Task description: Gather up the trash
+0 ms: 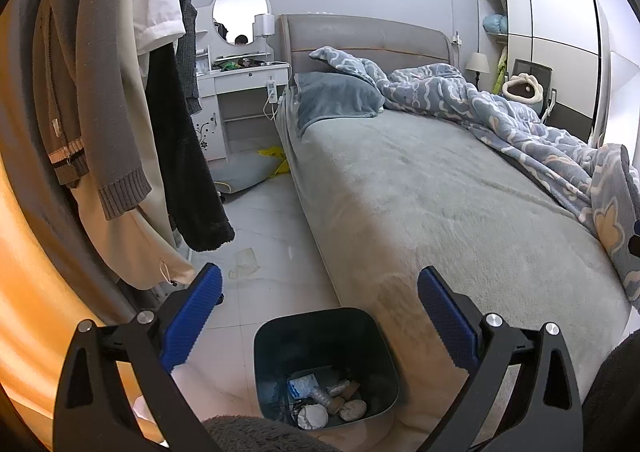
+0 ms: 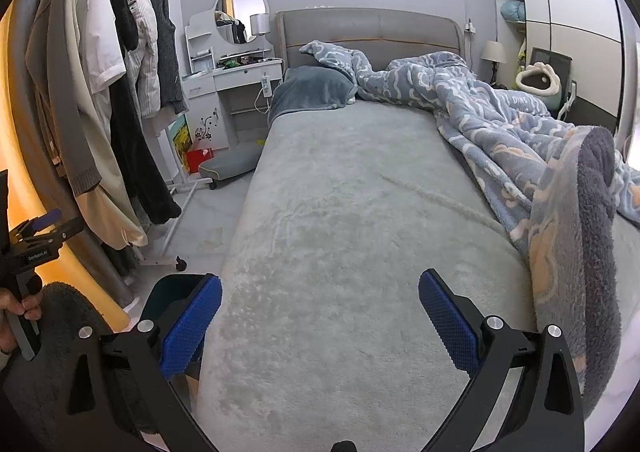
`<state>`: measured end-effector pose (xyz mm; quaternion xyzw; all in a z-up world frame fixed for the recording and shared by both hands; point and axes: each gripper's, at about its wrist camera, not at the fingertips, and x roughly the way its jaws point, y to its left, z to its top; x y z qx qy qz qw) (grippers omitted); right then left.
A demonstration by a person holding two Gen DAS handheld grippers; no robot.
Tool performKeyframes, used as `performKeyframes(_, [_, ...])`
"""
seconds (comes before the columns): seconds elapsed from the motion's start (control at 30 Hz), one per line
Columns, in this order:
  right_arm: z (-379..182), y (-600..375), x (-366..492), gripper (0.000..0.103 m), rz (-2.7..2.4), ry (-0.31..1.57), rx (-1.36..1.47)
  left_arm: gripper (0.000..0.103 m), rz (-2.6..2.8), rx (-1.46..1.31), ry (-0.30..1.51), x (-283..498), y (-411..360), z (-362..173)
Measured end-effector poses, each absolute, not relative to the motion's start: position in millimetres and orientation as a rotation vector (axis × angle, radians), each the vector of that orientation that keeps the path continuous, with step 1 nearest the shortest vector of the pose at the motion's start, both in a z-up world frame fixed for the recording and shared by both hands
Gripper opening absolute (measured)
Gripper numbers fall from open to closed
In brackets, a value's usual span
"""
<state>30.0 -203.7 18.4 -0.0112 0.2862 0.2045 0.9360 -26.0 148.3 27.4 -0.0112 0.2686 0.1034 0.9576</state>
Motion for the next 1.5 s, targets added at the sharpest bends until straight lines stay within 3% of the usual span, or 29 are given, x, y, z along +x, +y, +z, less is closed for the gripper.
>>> performKeyframes(1.5, [17.0,-208.0,31.6,0.1,0.419,0.587,-0.03,0.1,0.206,-0.025,0.553,-25.3,146.9,25.4])
